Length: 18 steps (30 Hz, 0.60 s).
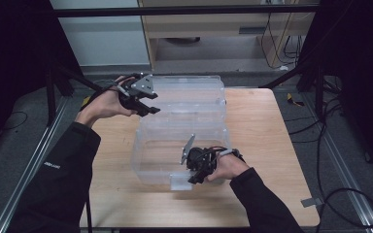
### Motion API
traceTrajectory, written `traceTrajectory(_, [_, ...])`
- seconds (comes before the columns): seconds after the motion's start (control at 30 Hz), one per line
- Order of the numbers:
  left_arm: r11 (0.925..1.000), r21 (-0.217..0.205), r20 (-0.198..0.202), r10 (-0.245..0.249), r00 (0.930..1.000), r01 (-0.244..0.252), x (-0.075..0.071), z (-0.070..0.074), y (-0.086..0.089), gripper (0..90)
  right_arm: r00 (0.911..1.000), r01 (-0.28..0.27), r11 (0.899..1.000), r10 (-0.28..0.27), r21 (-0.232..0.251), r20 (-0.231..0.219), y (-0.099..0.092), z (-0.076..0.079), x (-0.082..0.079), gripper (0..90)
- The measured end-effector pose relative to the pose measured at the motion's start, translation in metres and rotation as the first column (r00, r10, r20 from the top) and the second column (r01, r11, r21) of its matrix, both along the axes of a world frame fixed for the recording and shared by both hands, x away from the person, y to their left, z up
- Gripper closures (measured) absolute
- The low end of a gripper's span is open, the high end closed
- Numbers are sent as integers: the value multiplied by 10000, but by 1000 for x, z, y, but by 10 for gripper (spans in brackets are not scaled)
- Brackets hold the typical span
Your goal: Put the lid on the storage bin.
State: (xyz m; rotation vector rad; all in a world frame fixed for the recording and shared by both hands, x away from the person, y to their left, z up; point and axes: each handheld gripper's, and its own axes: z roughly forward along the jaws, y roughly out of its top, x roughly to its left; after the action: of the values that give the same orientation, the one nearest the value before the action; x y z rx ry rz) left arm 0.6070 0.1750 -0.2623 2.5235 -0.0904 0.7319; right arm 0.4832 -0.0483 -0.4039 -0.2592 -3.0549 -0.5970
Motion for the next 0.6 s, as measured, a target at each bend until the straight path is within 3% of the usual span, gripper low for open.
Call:
traceTrajectory(0.33, [9992,398,-150,32,9999,-26,14,-13,-6,545,10000,-1,10000,1,28,-62,0,0,0,657])
traceTrajectory(0.6, [9953,935,88,229,9997,-236,16,-23,-13,585,10000,23,10000,-23,41,-96,0,0,1,657])
